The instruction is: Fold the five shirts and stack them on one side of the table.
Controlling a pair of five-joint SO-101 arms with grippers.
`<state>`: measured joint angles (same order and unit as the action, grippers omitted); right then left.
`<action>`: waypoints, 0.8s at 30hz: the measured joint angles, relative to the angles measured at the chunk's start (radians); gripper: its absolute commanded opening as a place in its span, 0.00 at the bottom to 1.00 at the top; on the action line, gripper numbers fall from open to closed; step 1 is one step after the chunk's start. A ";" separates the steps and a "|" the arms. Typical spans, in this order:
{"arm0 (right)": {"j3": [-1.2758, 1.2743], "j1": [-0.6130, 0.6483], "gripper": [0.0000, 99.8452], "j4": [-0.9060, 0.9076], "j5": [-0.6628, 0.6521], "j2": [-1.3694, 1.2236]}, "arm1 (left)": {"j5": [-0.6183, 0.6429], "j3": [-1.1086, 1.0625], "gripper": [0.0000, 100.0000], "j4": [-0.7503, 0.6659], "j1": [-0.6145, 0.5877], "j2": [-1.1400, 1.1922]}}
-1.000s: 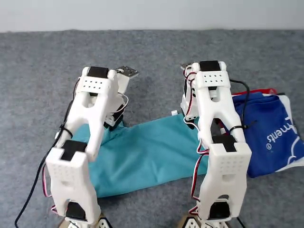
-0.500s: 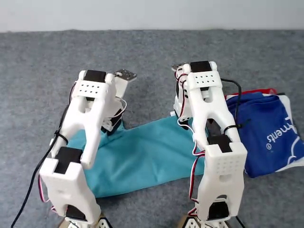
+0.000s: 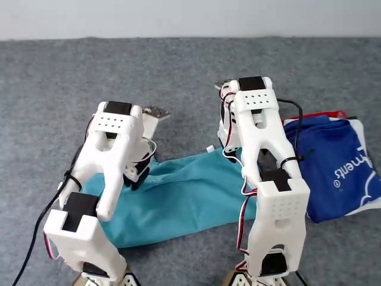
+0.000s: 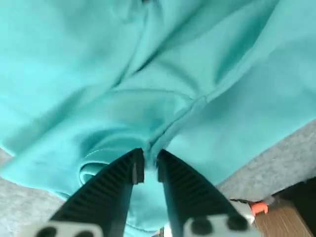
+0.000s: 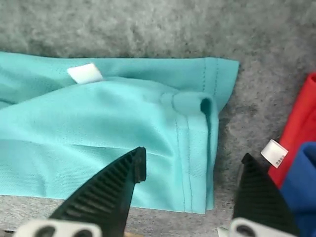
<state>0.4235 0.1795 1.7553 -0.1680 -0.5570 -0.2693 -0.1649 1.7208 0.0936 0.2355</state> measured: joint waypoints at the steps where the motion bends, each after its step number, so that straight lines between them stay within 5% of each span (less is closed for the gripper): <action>1: 0.000 0.000 0.30 0.000 0.000 0.000 | 0.000 0.000 0.11 -0.015 0.000 0.000; 17: -0.057 0.003 0.30 -0.009 0.000 0.000 | -0.003 0.012 0.11 -0.048 0.247 -0.006; 24: -0.103 0.000 0.30 -0.026 0.000 0.000 | 0.000 0.075 0.11 -0.021 0.071 -0.006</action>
<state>0.3207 0.1795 1.7292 -0.1680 -0.5570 -0.2693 -0.0898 1.6993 0.1642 0.2294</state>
